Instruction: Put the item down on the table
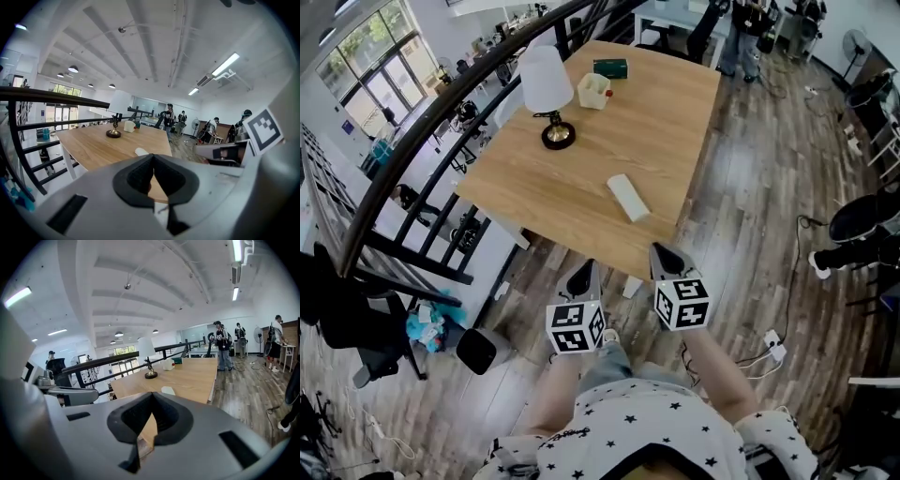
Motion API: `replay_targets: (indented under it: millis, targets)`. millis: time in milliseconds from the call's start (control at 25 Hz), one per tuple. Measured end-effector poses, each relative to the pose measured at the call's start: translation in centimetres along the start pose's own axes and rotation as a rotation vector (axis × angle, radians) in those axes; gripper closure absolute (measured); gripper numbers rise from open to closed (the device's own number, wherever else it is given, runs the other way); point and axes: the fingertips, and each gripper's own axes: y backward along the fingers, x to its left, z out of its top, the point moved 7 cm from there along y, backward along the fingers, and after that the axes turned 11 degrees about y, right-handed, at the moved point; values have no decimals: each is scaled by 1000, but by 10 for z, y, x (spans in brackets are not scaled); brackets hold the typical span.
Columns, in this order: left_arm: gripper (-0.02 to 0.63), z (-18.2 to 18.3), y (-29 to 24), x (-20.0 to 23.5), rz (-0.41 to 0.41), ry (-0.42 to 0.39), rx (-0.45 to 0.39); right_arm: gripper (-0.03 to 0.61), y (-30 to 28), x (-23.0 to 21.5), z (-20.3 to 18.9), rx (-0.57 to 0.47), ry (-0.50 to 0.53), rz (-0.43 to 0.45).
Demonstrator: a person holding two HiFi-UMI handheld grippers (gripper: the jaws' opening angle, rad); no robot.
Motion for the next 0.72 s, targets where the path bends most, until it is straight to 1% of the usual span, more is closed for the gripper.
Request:
replay_targets:
  millis: [240, 720]
  targets:
    - [601, -28, 38, -41, 19, 13, -21, 583, 64, 2, -15, -17, 22, 33]
    - [601, -69, 110, -106, 3, -16, -37, 583, 170, 13, -33, -110, 18, 77]
